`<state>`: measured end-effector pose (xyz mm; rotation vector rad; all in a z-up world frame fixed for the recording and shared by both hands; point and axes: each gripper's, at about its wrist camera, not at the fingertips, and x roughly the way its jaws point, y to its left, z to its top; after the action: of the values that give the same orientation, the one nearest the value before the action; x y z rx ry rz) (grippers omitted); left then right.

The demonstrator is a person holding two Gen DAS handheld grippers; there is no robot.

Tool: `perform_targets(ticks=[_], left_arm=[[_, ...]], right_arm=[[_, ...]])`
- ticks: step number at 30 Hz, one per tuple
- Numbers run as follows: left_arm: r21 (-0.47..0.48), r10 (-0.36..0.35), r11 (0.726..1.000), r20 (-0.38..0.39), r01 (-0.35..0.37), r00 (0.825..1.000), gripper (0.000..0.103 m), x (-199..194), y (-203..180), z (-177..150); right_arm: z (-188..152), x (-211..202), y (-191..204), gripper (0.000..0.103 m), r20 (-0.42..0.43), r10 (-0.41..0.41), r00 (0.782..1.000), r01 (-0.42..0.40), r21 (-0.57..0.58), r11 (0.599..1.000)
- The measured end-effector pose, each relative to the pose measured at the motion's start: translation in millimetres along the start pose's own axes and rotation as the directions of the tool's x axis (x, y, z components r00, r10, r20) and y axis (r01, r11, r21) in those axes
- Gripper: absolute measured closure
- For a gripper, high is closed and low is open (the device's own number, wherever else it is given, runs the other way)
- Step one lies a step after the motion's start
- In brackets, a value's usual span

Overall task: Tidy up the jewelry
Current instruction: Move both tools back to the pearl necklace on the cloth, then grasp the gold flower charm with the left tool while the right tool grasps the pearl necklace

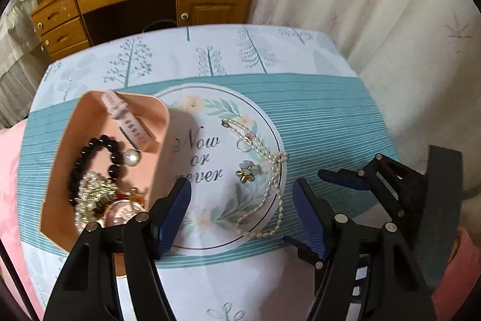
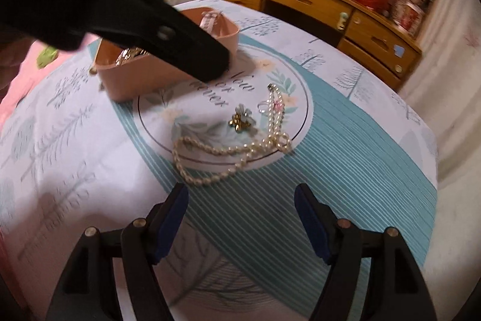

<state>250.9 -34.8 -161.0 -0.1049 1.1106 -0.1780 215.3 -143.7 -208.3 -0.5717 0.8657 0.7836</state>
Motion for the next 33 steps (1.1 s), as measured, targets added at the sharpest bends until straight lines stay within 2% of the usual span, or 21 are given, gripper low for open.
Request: perform_targets(ticks=[6, 8, 10, 13, 18, 20, 22, 28, 30, 33], left_arm=[[-0.003, 0.036, 0.999, -0.026, -0.036, 0.999, 0.035, 33.5, -8.7, 5.9], [0.006, 0.049, 0.999, -0.042, -0.048, 0.998, 0.039, 44.2, -10.4, 7.8], [0.013, 0.065, 0.998, -0.058, -0.064, 0.996, 0.048, 53.5, -10.6, 9.6], [0.005, 0.056, 0.998, -0.070, -0.056, 0.996, 0.054, 62.1, -7.7, 11.3], [0.016, 0.083, 0.997, -0.078, -0.082, 0.994, 0.056, 70.2, -9.8, 12.7], [0.032, 0.107, 0.994, -0.075, -0.105, 0.991, 0.065, 72.1, -11.8, 12.8], [0.040, 0.108, 0.994, -0.069, -0.106, 0.992, 0.083, 72.1, -12.7, 12.7], [0.010, 0.081, 0.997, -0.039, -0.081, 0.996, 0.085, 66.7, -6.2, 10.4], [0.000, 0.088, 0.996, -0.034, -0.088, 0.996, 0.085, 64.2, -4.4, 9.7], [-0.023, 0.092, 0.995, -0.034, -0.093, 0.995, 0.085, 59.2, 1.1, 7.4]], right_arm=[[-0.1, 3.2, -3.1, 0.021, 0.075, 0.044, 0.996, -0.036, -0.106, 0.994], [1.2, 6.3, -5.3, 0.020, 0.093, 0.062, 0.994, -0.049, -0.133, 0.990], [3.2, 8.6, -9.3, 0.018, 0.096, 0.080, 0.992, -0.066, -0.136, 0.988], [6.7, 13.3, -17.4, 0.018, 0.092, 0.122, 0.988, -0.110, -0.125, 0.986], [12.7, 21.0, -29.4, 0.018, 0.085, 0.159, 0.984, -0.150, -0.099, 0.984], [13.4, 24.4, -33.0, 0.018, 0.082, 0.180, 0.980, -0.173, -0.086, 0.981], [13.6, 26.8, -34.2, 0.018, 0.078, 0.192, 0.978, -0.186, -0.076, 0.980], [16.9, 28.3, -33.5, 0.019, 0.078, 0.199, 0.977, -0.192, -0.086, 0.978], [16.5, 27.3, -33.4, 0.022, 0.082, 0.200, 0.976, -0.192, -0.088, 0.977], [15.8, 23.7, -31.1, 0.053, 0.100, 0.208, 0.973, -0.198, -0.102, 0.975]])
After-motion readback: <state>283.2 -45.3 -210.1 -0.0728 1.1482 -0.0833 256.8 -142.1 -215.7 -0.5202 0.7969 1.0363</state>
